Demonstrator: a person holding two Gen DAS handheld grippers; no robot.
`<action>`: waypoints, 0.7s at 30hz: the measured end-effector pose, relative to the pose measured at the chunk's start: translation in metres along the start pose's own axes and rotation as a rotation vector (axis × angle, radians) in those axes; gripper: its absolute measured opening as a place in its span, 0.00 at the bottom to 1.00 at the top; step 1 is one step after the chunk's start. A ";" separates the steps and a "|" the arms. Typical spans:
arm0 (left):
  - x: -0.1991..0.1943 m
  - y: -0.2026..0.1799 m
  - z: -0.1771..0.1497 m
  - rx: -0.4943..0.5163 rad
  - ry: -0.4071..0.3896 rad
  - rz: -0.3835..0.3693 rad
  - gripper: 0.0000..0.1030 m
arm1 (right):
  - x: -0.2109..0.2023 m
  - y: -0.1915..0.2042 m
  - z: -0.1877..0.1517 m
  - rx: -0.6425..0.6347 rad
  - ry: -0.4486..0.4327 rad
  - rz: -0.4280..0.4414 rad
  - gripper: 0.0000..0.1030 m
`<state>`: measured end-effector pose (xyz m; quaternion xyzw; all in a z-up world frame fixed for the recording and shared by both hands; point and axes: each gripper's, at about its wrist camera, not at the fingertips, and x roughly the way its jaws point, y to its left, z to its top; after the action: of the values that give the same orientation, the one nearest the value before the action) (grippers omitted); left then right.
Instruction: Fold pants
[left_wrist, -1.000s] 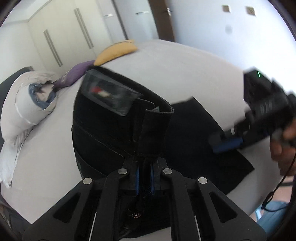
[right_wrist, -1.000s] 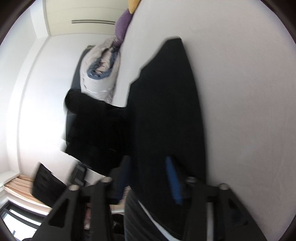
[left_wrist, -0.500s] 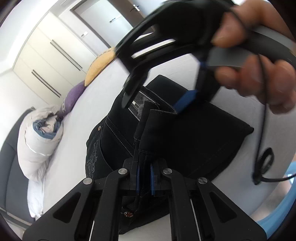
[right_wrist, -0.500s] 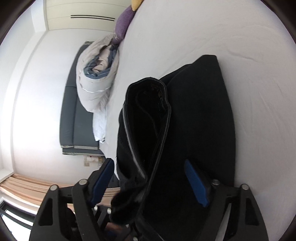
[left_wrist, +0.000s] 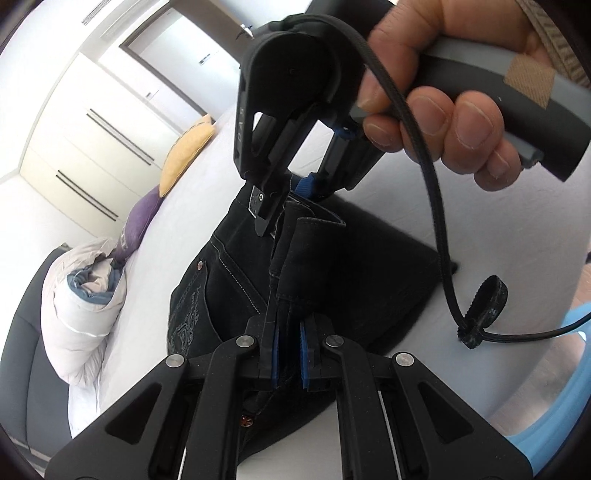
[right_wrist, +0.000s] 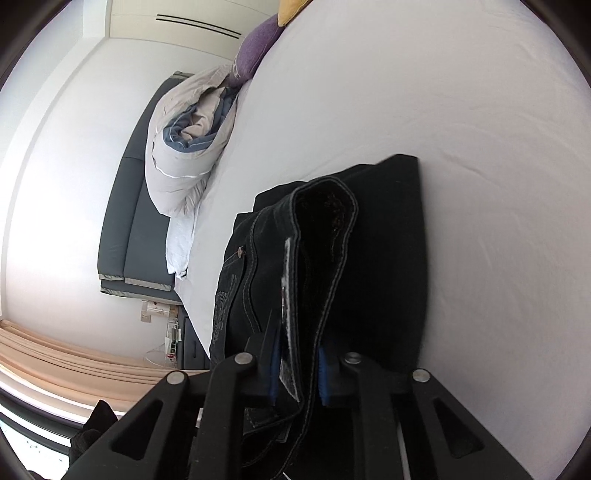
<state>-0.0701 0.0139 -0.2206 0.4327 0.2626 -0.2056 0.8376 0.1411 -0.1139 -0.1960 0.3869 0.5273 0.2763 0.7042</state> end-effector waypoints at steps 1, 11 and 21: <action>0.000 -0.002 0.001 -0.004 -0.001 -0.006 0.06 | -0.003 -0.005 -0.002 0.009 -0.007 0.006 0.17; 0.022 -0.006 -0.006 -0.035 0.040 -0.081 0.09 | -0.008 -0.024 -0.012 -0.012 -0.031 -0.012 0.15; -0.011 0.065 -0.025 -0.229 0.044 -0.193 0.12 | -0.019 -0.034 -0.018 0.030 -0.032 0.021 0.20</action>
<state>-0.0480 0.0712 -0.1855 0.3116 0.3430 -0.2441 0.8519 0.1179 -0.1432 -0.2171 0.4072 0.5160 0.2696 0.7037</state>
